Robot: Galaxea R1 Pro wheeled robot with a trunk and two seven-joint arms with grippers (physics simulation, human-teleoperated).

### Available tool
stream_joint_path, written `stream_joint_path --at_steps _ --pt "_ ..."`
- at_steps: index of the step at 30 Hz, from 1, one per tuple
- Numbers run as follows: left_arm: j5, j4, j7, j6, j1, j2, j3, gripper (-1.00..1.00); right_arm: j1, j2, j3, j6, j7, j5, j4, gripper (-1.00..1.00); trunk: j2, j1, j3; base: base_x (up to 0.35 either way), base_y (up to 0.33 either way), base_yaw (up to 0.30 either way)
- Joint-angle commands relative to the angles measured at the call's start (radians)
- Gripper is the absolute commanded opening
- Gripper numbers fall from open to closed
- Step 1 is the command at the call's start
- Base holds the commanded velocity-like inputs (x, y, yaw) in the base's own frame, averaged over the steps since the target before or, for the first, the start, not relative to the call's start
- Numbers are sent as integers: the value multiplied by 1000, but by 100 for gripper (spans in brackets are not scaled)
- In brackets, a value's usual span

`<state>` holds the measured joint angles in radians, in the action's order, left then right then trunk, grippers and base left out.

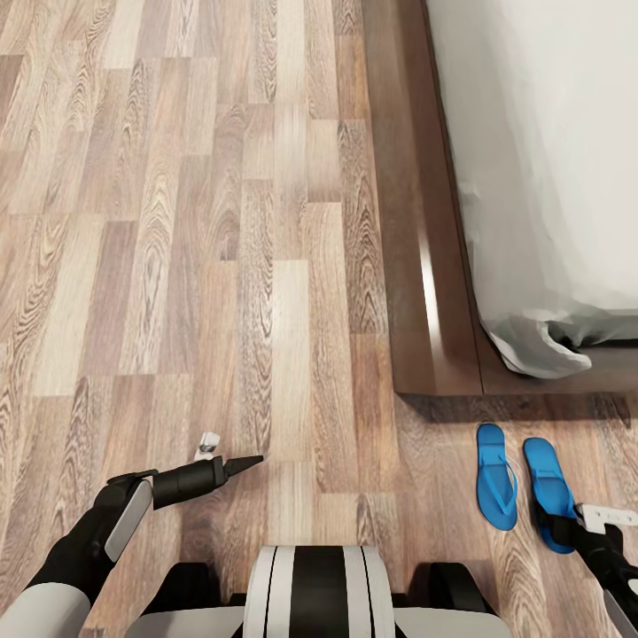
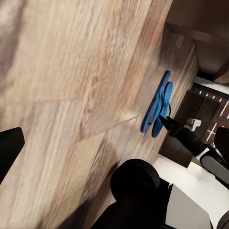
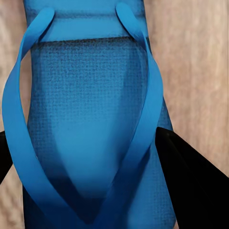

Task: In the bedroom, move the book from the bed onto either nightstand, and place the two sandals side by side next to the bed.

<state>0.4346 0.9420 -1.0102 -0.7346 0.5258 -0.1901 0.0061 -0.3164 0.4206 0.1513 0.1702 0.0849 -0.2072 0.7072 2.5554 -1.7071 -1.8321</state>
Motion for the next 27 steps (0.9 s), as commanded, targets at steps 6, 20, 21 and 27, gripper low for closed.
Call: stream_joint_path --at_steps 6,20,21,27 --pt "4 0 1 -6 0 0 0 100 0 0 -1 -41 13 -10 -11 -100 0 0 0 0 0 0" --pt "4 0 1 -6 0 0 0 100 0 0 -1 38 18 -11 -6 -100 0 0 0 0 0 0" --pt "4 0 1 -6 0 0 0 100 0 0 -1 38 19 -11 -6 -100 0 0 0 0 0 0" --pt "4 0 1 -6 0 0 0 100 2 -1 -1 44 22 -12 -2 -100 0 0 0 0 0 0"
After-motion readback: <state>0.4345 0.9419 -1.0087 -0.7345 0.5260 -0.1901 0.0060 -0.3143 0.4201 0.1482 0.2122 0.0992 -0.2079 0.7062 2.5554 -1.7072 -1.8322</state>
